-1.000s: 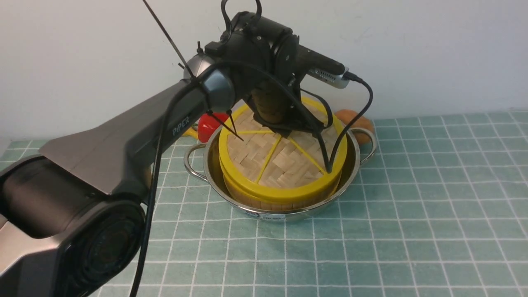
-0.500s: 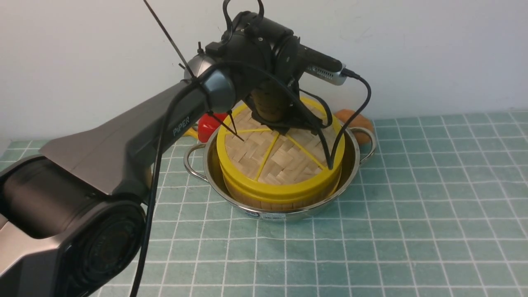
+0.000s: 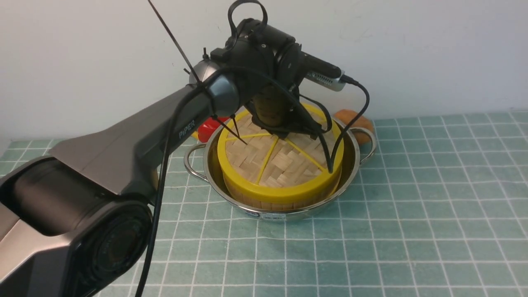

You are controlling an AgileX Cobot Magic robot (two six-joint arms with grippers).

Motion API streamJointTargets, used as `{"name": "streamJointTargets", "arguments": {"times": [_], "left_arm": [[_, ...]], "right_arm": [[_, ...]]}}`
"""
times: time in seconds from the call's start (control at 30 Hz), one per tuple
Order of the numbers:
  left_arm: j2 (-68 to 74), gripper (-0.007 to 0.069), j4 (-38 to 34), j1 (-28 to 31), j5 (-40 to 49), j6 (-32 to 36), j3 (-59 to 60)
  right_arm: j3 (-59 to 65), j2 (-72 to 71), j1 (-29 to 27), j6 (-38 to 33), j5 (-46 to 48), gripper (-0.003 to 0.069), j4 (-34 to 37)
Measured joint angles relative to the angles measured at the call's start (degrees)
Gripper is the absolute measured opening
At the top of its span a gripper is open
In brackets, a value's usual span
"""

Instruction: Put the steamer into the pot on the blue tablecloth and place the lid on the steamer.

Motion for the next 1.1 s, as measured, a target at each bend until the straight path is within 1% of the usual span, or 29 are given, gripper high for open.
{"name": "streamJointTargets", "arguments": {"times": [0.13, 0.23, 0.3, 0.37, 0.43, 0.47, 0.5, 0.53, 0.57, 0.6, 0.63, 0.67, 0.7, 0.77, 0.8, 0.83, 0.87, 0.9, 0.93, 1.0, 1.07, 1.1], "left_arm": [[0.0, 0.0119, 0.1, 0.0, 0.0, 0.4, 0.0], [0.0, 0.0155, 0.1, 0.0, -0.1, 0.7, 0.0], [0.0, 0.0218, 0.8, 0.0, -0.5, 0.9, -0.1], [0.0, 0.0304, 1.9, 0.0, -0.8, 0.9, -0.4], [0.3, 0.0423, 3.2, 0.0, -0.9, 1.0, -1.7], [0.4, 0.0433, 3.4, 0.0, -0.9, 1.0, -2.1], [0.6, 0.0515, 4.0, 0.0, 0.1, 1.1, -4.3], [0.6, 0.0545, 4.1, 0.0, 0.4, 1.1, -4.9], [0.6, 0.0615, 4.2, 0.0, 2.7, 1.2, -8.2], [0.6, 0.0622, 4.2, 0.0, 3.0, 1.2, -8.7], [0.6, 0.0662, 4.3, 0.0, 5.5, 1.2, -13.4], [0.6, 0.0665, 4.3, 0.0, 5.8, 1.3, -13.4], [0.8, 0.0677, 4.7, -0.1, 7.2, 1.9, -18.1], [0.3, 0.0667, 5.9, -0.3, 7.4, 3.1, -22.9], [-0.6, 0.0649, 6.8, -0.5, 7.4, 3.8, -24.1], [-1.8, 0.0622, 7.8, -0.8, 7.5, 4.2, -24.8], [-3.7, 0.0576, 8.8, -1.3, 7.6, 5.1, -25.1], [-4.3, 0.0567, 8.9, -1.4, 7.6, 5.2, -25.1], [-6.7, 0.0482, 10.0, -2.1, 7.7, 5.7, -25.5], [-10.3, 0.0345, 10.3, -3.2, 7.8, 5.9, -25.5], [-13.9, 0.0190, 10.3, -4.2, 7.7, 6.1, -25.5], [-15.3, 0.0127, 10.3, -4.6, 7.7, 6.2, -25.5]], "right_arm": [[0.0, 0.0, 0.0, 0.0, 0.0, 0.0428, 0.1], [0.0, 0.0, 0.0, 0.0, 0.0, 0.0428, 0.1], [0.0, 0.0, 0.0, 0.0, 0.0, 0.0428, 0.1], [0.0, 0.0, 0.0, 0.0, 0.0, 0.0428, 0.1], [0.0, 0.0, 0.0, 0.1, 0.0, 0.0428, 0.1], [0.0, 0.0, 0.0, 0.1, 0.0, 0.0428, 0.1], [0.0, 0.0, 0.0, 0.1, 0.0, 0.0428, 0.1], [0.0, 0.0, 0.0, 0.1, 0.0, 0.0428, 0.1], [0.0, 0.0, 0.0, 0.2, 0.0, 0.0428, 0.1], [0.0, 0.0, 0.0, 0.2, 0.0, 0.0428, 0.1], [0.0, 0.0, 0.0, 0.2, 0.0, 0.0428, 0.1], [0.0, 0.0, 0.0, 0.2, 0.0, 0.0428, 0.1], [0.0, 0.0, 0.0, 0.2, 0.0, 0.0428, 0.0], [0.0, 0.0, 0.0, 0.2, 0.0, 0.0428, -0.8], [0.0, 0.0, 0.0, 0.2, 0.0, 0.0428, -1.4], [0.0, 0.0, 0.0, 0.2, 0.0, 0.0428, -2.1], [0.0, 0.0, 0.0, -0.1, 0.0, 0.0428, -3.7], [0.0, 0.0, 0.0, -0.1, 0.0, 0.0428, -3.7], [0.0, 0.0, 0.0, -0.3, 0.0, 0.0428, -6.3], [0.1, -0.1, 0.0, -0.4, 0.0, 0.0426, -10.3], [0.7, -0.6, 0.0, -0.4, -0.2, 0.0411, -15.2], [1.3, -1.1, 0.0, -0.5, -0.3, 0.0398, -17.0]]}}
